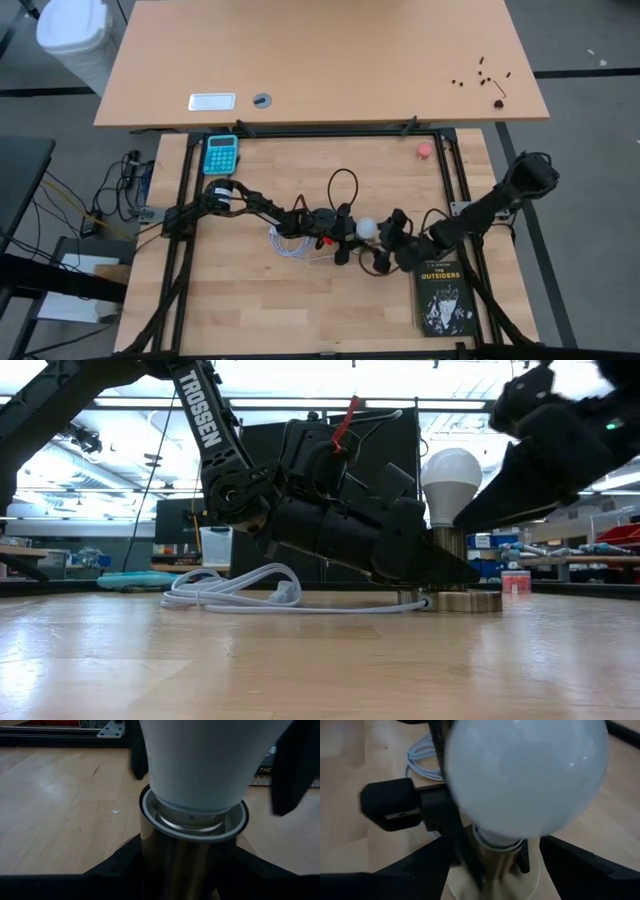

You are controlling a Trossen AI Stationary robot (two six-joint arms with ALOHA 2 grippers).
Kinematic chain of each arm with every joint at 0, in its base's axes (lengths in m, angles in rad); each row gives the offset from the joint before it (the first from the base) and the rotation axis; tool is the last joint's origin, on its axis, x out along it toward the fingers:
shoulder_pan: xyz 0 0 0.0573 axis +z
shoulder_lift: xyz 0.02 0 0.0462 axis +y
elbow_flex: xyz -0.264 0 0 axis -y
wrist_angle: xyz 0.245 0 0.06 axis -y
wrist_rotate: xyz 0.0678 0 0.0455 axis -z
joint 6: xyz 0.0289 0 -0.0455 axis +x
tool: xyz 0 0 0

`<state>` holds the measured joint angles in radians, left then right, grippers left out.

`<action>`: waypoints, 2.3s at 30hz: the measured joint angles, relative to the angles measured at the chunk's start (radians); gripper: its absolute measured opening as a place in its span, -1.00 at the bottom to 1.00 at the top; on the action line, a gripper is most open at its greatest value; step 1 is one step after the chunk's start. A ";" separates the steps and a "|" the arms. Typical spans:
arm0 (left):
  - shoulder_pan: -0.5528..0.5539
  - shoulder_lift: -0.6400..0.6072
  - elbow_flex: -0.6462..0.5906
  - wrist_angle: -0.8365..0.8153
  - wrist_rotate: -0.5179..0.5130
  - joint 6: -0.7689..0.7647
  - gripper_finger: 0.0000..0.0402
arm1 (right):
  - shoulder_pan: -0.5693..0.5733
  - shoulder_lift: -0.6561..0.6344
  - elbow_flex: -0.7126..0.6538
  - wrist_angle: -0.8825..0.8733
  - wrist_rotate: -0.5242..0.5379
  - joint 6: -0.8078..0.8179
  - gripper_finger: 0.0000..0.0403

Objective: Screw lightbulb
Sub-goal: Insert the lightbulb into the lamp

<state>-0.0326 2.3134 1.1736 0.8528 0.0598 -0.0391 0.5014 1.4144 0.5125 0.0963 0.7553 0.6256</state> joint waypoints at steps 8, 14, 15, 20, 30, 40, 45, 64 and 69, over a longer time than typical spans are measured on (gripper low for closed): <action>0.000 0.000 0.000 -0.002 0.001 -0.001 -0.04 | 0.010 -0.046 0.000 -0.008 -0.046 0.000 0.53; 0.000 0.000 0.000 -0.003 0.001 -0.015 -0.04 | 0.023 -0.060 0.000 -0.018 -0.043 0.033 0.53; 0.000 0.000 0.000 -0.003 0.001 -0.016 -0.04 | 0.023 -0.060 0.003 -0.020 -0.043 0.033 0.53; 0.000 0.000 0.000 -0.003 0.001 -0.018 -0.04 | 0.032 -0.060 0.013 -0.018 -0.043 0.037 0.53; 0.000 0.000 0.000 -0.003 0.001 -0.018 -0.04 | 0.057 -0.060 0.014 -0.022 -0.043 0.079 0.53; 0.000 0.000 0.000 -0.003 0.001 -0.018 -0.04 | 0.067 -0.060 0.014 0.033 -0.082 0.067 0.53; 0.000 0.000 0.000 -0.003 0.001 -0.018 -0.04 | 0.095 -0.060 0.015 0.061 -0.068 0.047 0.53; -0.002 0.000 0.000 -0.003 0.000 -0.022 -0.04 | 0.087 -0.060 0.015 -0.103 0.086 0.181 0.53; -0.002 0.000 0.000 -0.003 0.000 -0.022 -0.04 | 0.085 -0.059 0.015 -0.041 0.043 0.133 0.53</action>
<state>-0.0349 2.3131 1.1740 0.8501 0.0597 -0.0608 0.5860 1.3556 0.5278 0.0556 0.7981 0.7589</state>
